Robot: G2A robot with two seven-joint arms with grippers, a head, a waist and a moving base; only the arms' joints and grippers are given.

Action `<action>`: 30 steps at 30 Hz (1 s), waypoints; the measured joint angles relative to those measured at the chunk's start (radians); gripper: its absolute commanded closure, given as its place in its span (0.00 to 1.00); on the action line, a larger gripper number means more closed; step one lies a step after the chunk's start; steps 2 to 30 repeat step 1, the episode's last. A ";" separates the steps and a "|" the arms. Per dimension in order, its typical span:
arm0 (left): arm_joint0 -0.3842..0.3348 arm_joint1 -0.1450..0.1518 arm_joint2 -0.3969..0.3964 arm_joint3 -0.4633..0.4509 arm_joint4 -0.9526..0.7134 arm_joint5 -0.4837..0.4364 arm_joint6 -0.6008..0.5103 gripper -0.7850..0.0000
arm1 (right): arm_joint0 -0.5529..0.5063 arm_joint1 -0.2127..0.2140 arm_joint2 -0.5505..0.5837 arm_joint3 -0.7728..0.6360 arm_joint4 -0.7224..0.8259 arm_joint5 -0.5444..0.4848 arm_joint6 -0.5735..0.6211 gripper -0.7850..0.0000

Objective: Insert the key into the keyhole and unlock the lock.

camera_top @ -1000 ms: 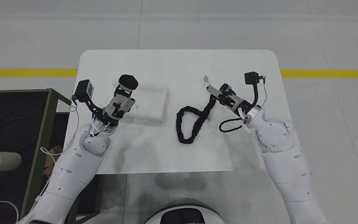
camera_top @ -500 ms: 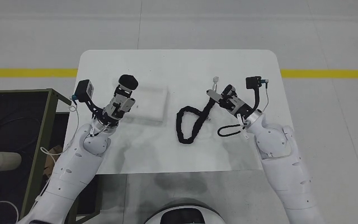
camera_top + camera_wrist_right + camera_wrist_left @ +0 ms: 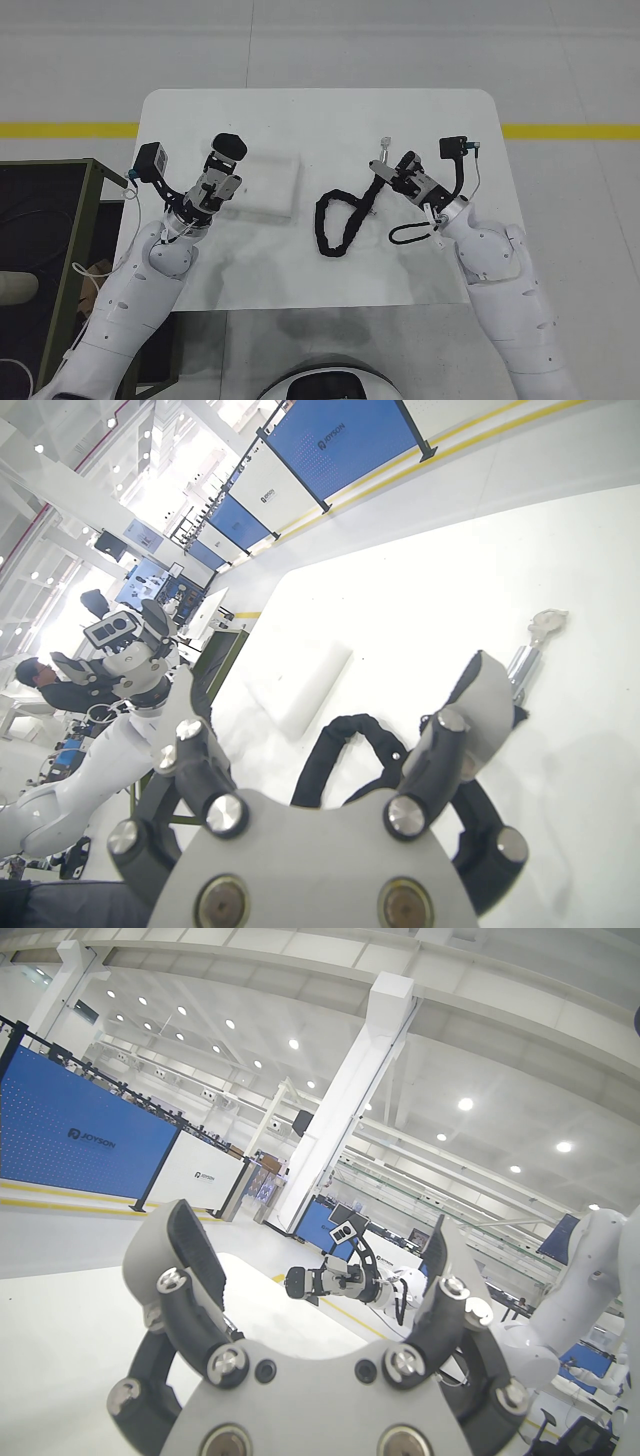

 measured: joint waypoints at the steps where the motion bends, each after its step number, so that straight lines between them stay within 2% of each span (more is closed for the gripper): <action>1: 0.000 0.000 0.000 0.000 0.000 0.000 0.000 0.00 | 0.000 0.000 0.000 0.000 0.000 0.000 0.000 0.00; 30: 0.000 0.000 0.000 0.000 0.000 0.000 0.000 0.00 | 0.000 0.000 0.000 0.000 0.000 0.000 0.000 0.00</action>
